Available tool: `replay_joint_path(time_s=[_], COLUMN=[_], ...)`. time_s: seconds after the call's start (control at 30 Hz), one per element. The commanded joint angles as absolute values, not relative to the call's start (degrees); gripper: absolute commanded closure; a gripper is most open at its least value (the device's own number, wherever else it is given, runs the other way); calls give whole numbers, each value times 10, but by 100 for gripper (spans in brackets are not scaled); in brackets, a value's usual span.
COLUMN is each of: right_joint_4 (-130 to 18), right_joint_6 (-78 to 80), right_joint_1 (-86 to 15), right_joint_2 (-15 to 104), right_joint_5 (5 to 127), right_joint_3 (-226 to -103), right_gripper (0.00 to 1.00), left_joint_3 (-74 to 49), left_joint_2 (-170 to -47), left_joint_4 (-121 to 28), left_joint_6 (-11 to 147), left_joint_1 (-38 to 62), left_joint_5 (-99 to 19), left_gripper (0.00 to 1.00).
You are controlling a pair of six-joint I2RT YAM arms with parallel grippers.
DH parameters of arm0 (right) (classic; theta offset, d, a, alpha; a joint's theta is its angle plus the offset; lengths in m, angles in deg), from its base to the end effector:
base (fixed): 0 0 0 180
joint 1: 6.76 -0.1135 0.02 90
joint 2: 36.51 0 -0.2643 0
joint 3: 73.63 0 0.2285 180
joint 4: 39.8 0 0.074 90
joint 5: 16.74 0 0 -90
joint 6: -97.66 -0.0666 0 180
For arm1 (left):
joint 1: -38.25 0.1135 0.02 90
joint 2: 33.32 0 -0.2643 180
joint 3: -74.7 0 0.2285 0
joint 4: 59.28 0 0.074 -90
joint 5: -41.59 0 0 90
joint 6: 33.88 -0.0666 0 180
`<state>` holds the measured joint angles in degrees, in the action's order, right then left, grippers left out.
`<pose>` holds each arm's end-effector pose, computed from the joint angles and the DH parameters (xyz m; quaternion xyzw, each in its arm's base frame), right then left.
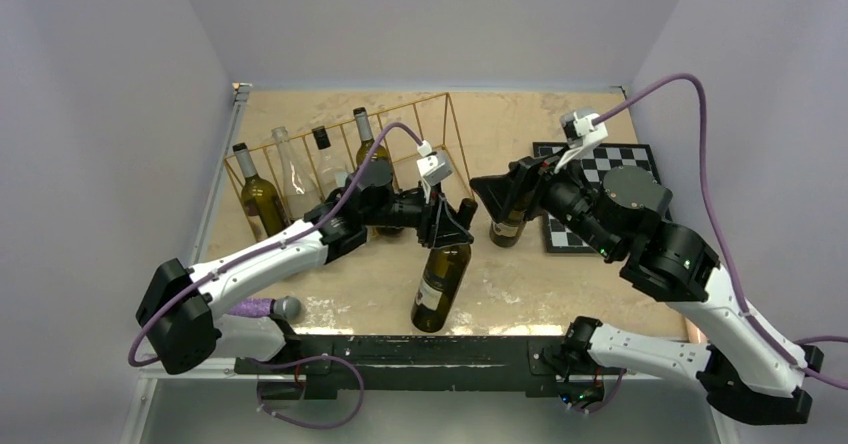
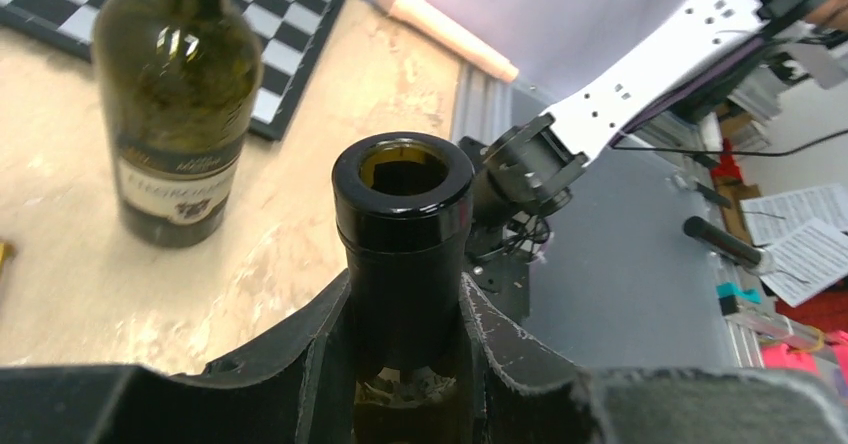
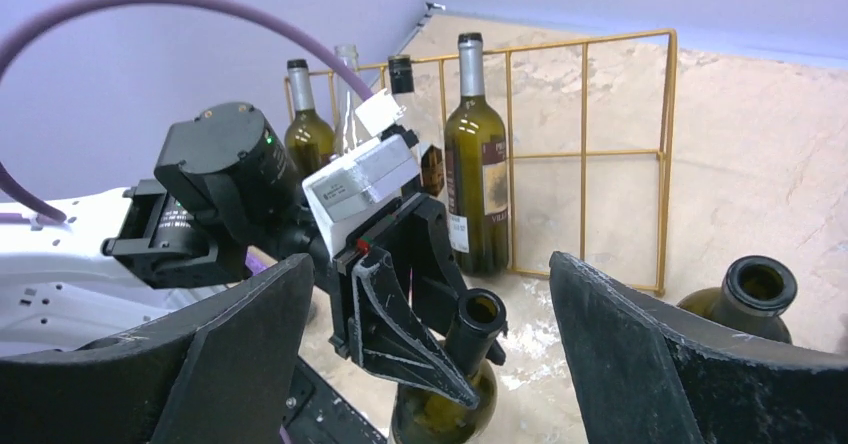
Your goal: Put the wine bottle on the wine rack
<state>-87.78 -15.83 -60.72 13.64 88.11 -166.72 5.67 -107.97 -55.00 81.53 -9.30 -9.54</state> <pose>0.1054 0.1159 0.4599 -0.1080 0.7286 0.3446 0.5821 0.1726 -0.2506 0.3244 0.3487 0.6673 -0.5656 0.3365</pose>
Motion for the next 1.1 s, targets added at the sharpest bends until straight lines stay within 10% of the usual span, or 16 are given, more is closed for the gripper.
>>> replay_joint_path(time_s=[0.0,0.3,1.07], right_joint_4=[-865,-879,-961], right_joint_6=[-152,-177,-225], right_joint_1=[-607,-606,-606], right_joint_2=[125,80,31], right_joint_5=[922,939,952], right_joint_3=[-1695,-1657,-1622], right_gripper=[8,9,14], left_joint_3=[36,-91,-211], left_joint_2=[-1020,-1046,-1237], left_joint_4=[-525,-364,-467], left_joint_6=[791,813,842], left_joint_1=[-91,-55,37], left_joint_5=[-180,-495,-679], left_gripper=[100,100,100])
